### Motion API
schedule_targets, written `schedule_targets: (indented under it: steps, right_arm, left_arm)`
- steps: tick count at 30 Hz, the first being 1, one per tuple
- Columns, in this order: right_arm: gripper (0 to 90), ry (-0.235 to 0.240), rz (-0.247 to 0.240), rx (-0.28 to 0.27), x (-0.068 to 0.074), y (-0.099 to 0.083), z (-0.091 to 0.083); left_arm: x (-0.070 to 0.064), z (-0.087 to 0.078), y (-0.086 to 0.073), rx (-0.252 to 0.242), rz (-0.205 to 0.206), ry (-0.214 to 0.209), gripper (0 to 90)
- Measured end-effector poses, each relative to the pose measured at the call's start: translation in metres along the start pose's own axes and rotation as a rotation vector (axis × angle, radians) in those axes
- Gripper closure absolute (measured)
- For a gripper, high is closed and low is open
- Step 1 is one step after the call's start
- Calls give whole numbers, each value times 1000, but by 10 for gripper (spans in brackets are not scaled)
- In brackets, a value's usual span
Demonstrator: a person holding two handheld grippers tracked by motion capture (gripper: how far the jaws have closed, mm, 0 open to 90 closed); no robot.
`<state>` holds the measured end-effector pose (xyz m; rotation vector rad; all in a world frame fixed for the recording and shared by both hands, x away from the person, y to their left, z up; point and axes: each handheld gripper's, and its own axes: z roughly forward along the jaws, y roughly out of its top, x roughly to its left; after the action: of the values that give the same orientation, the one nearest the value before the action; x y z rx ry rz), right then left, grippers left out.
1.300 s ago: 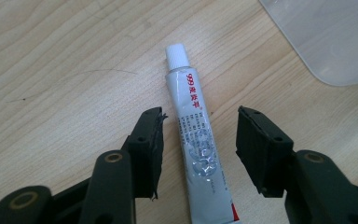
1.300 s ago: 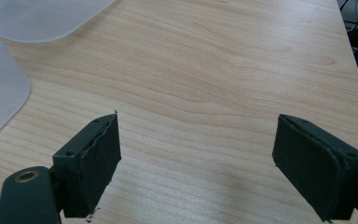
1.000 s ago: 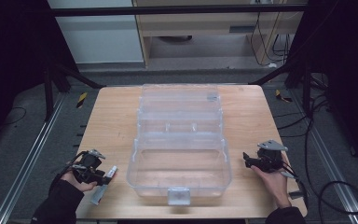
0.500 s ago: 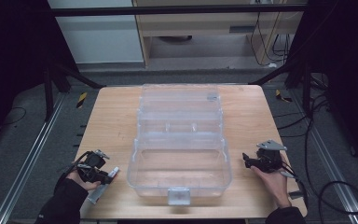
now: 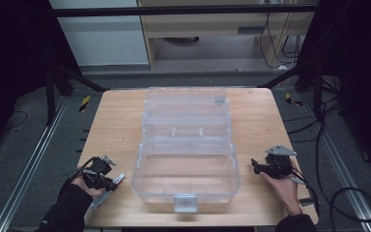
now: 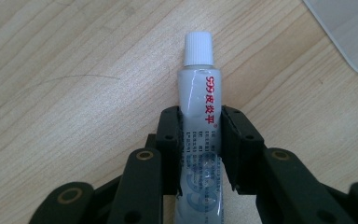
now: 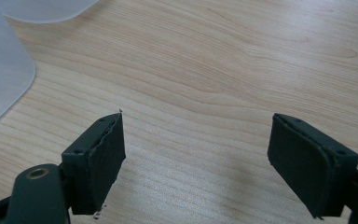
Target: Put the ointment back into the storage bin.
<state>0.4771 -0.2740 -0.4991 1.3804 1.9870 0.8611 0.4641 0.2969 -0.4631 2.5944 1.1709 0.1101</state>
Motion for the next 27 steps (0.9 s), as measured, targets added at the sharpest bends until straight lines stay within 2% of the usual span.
schedule_targets:
  steps: [4,8,17,19,20,21,26,27]
  right_arm:
    - [191,-1,5,0,0,0,0]
    - [192,-3,3,3,0,-1,0]
    - [192,-2,0,1,-1,-1,0]
    - [192,-5,-5,3,-1,-1,0]
    - [192,-5,-5,3,-1,-1,0]
    - [191,-11,-5,1,-1,-1,0]
    - [188,-12,-8,-5,-2,-1,0]
    - [188,-13,-8,-5,-2,-2,0]
  left_arm:
    - [0,-1,0,-7,29,15,701]
    - [-2,-6,-1,-26,48,9,704]
    - [-4,-38,0,-82,87,25,705]
    - [-6,-50,3,-112,102,24,705]
    - [-6,-50,3,-112,102,24,705]
    - [-7,-56,4,-121,114,28,705]
    - [-9,-67,7,-136,144,24,705]
    - [-10,-72,9,-145,161,26,704]
